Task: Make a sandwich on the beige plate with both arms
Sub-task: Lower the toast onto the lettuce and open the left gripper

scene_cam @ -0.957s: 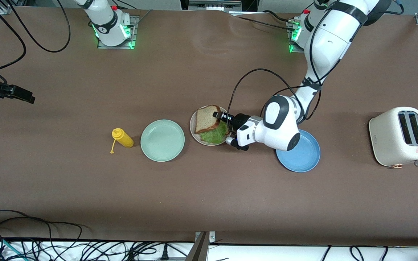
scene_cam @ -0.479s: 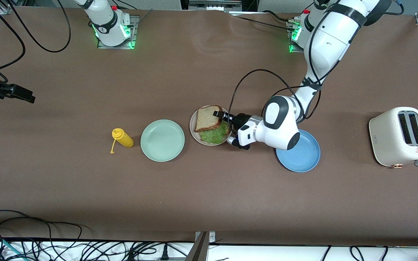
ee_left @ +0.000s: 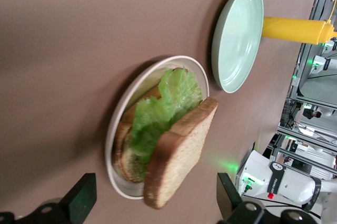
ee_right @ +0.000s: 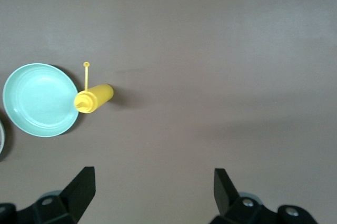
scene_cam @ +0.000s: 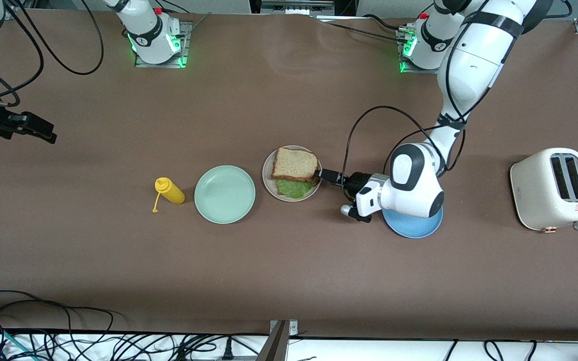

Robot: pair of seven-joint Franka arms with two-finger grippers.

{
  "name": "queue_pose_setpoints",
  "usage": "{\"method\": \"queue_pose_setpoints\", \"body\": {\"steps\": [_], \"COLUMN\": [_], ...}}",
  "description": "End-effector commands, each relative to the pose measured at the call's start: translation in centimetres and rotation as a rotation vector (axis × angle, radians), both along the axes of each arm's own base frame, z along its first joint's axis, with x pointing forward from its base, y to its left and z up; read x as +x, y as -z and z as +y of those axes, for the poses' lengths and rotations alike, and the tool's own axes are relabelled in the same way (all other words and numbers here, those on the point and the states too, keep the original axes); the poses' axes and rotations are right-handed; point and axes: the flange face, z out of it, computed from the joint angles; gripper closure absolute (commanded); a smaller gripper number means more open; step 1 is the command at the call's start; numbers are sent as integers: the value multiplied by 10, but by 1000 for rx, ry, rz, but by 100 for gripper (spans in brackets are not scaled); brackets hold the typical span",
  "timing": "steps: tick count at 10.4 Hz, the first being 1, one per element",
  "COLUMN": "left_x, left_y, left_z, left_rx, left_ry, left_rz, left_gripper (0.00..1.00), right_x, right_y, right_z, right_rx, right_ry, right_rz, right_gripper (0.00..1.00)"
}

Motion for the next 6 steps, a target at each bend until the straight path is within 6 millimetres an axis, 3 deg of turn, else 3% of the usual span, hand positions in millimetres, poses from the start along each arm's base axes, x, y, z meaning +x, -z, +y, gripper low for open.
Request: {"method": "queue_pose_setpoints", "body": {"steps": [1, 3, 6], "left_x": [9, 18, 35], "left_y": [-13, -32, -82], "left_z": [8, 20, 23], "left_rx": [70, 217, 391], "left_ry": [36, 48, 44], "left_rz": [-86, -105, -187], "left_gripper": [0, 0, 0], "right_x": [-7, -7, -6], "right_y": [-9, -10, -10], "right_z": [-11, -13, -16], "right_rx": [-11, -33, -56], "right_ry": [16, 17, 23], "right_rz": [2, 7, 6], "right_gripper": [0, 0, 0]}}
